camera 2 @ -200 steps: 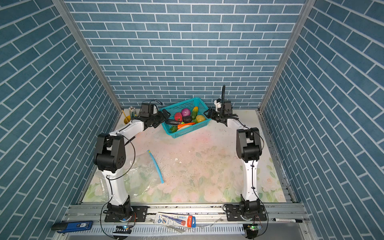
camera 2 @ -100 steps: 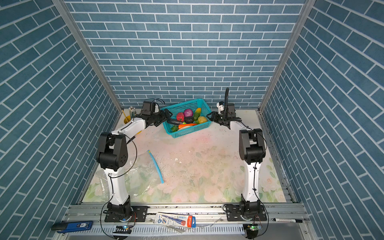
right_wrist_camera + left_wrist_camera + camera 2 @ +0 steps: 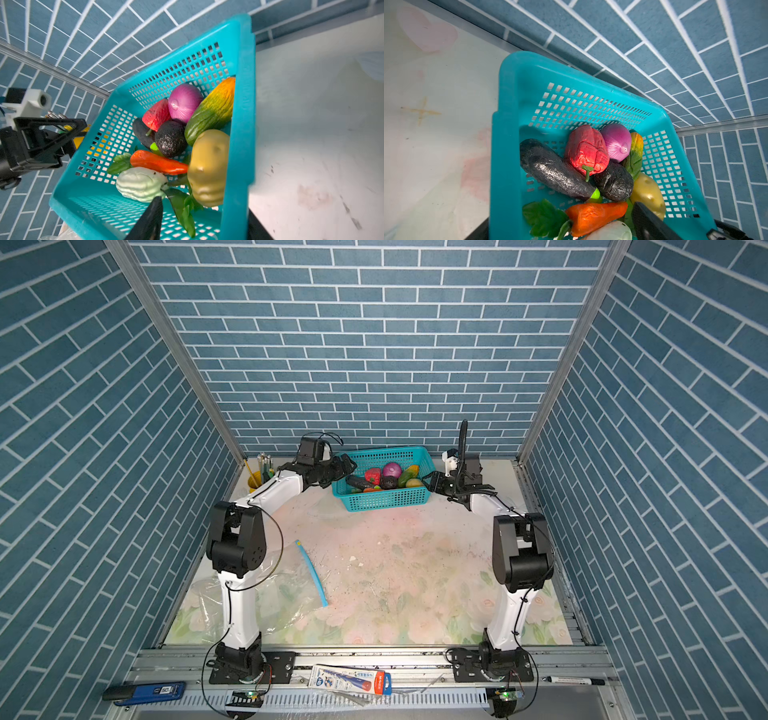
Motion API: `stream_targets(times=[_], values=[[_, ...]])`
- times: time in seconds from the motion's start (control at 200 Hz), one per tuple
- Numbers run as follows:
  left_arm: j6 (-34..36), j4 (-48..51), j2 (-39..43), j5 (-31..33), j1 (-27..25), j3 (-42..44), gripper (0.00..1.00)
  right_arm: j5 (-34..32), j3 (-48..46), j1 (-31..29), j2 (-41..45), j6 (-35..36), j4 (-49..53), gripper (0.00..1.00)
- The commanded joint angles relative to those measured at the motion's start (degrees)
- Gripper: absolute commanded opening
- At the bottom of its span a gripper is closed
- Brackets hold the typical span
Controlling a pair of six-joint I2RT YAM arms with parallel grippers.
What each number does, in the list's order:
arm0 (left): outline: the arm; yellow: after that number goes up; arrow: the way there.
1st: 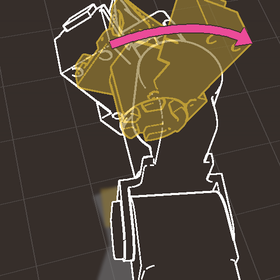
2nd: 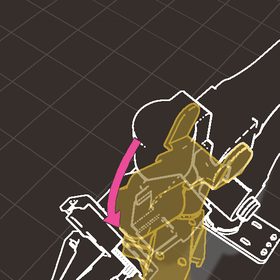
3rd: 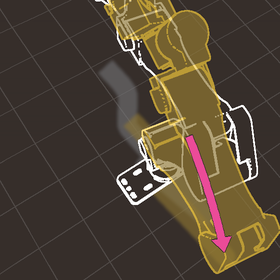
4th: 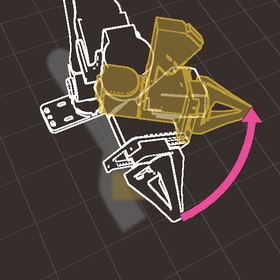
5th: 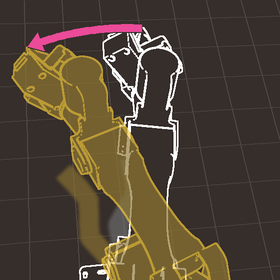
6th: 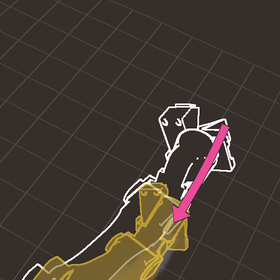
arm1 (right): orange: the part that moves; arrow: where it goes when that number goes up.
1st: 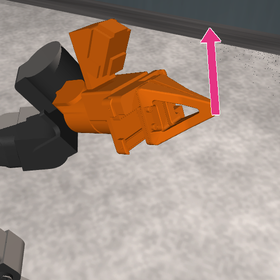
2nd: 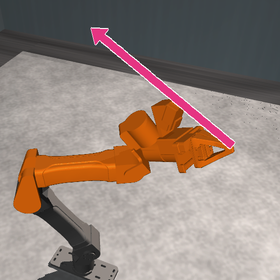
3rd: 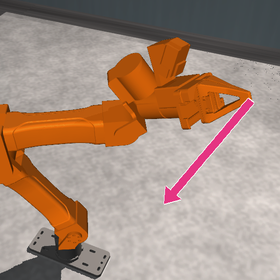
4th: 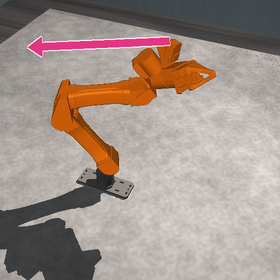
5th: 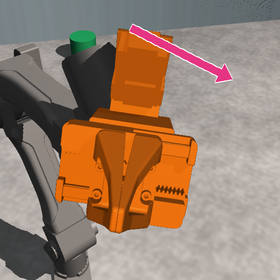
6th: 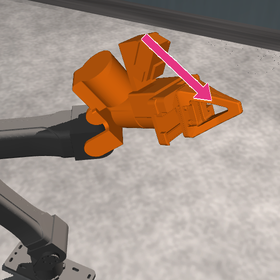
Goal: Place the food in the zip-top bag and seal the zipper
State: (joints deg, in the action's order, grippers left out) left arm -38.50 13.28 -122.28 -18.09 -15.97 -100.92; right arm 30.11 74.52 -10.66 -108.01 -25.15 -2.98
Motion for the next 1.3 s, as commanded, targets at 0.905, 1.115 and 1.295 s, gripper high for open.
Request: stream_targets(times=[0.905, 1.115, 1.295], values=[[1.0, -2.8, -1.2, -2.2, -2.7, 1.7, 0.96, -1.7, -9.4, -1.9, 8.0, 2.6, -0.7, 0.64], [4.3, 1.1, 1.5, 1.5, -0.9, 2.6, 0.97, -4.4, -8.9, 0.4, 10.7, 2.3, 4.1, 0.66], [7.1, 2.5, 6.9, 5.7, 0.4, 5.7, 0.99, -5.7, -9.3, 1.2, 14.4, 0.9, 7.6, 0.66]])
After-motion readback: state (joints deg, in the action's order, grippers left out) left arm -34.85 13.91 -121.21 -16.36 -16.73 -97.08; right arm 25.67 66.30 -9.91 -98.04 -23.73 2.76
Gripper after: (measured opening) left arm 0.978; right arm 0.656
